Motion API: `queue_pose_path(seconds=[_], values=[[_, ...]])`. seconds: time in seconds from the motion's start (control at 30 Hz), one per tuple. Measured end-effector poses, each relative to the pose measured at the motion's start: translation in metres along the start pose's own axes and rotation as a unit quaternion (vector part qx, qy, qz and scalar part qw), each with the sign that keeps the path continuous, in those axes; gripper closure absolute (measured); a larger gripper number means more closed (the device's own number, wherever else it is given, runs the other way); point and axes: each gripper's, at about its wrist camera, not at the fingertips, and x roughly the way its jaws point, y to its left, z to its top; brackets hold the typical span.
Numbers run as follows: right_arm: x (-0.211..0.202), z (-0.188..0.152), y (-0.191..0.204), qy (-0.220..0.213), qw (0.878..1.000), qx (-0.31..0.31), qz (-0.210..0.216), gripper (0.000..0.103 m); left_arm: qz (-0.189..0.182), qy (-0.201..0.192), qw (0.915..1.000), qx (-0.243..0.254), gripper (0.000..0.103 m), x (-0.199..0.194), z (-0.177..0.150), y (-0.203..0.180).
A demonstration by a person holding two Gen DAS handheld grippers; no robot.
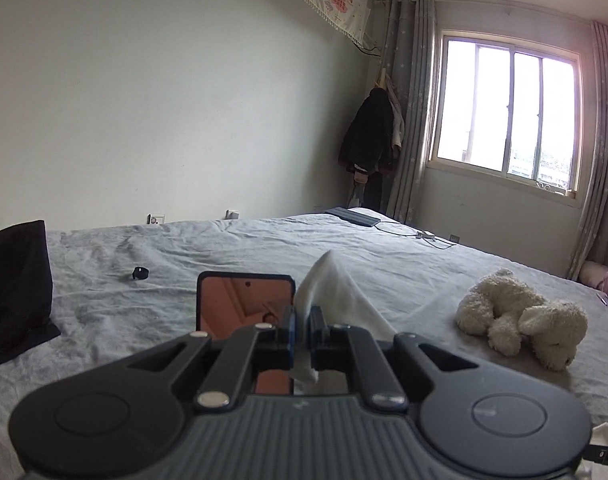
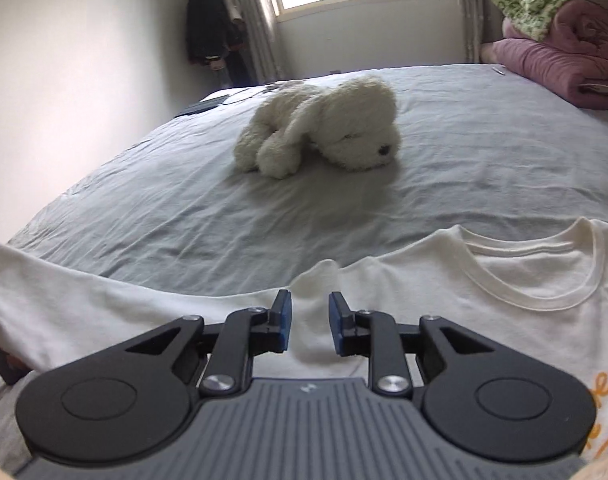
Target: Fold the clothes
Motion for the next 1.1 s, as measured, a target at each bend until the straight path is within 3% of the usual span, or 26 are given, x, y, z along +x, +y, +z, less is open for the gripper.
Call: queue_pose_path(seconds=[0.1, 0.3, 0.43, 0.53, 0.67, 0.83, 1.1], values=[[0.018, -0.011, 0.004, 0.023, 1.000, -0.014, -0.014, 0.077, 0.000, 0.003, 1.0000, -0.005, 0.097, -0.001, 0.001, 0.003], [0.042, -0.016, 0.037, 0.009, 0.997, -0.069, -0.034, 0.077, 0.004, -0.001, 1.0000, 0.007, 0.096, -0.006, 0.002, 0.000], [0.062, -0.006, 0.053, 0.001, 0.995, -0.098, -0.032, 0.076, 0.003, -0.002, 0.9998, 0.019, 0.096, -0.008, 0.003, -0.006], [0.063, 0.005, 0.050, 0.008, 0.996, -0.087, 0.005, 0.077, 0.007, -0.007, 0.9990, 0.045, 0.096, -0.012, 0.002, -0.014], [0.035, 0.020, 0.032, -0.010, 0.999, -0.026, 0.038, 0.076, 0.019, -0.014, 0.9965, 0.081, 0.095, -0.018, 0.001, -0.022], [-0.009, 0.025, -0.006, -0.018, 0.999, 0.005, 0.043, 0.074, 0.026, -0.019, 0.9944, 0.100, 0.092, -0.021, 0.000, -0.026], [-0.093, 0.021, -0.081, -0.038, 0.999, 0.008, 0.007, 0.066, 0.022, -0.025, 0.9914, 0.126, 0.082, -0.037, 0.002, -0.044]])
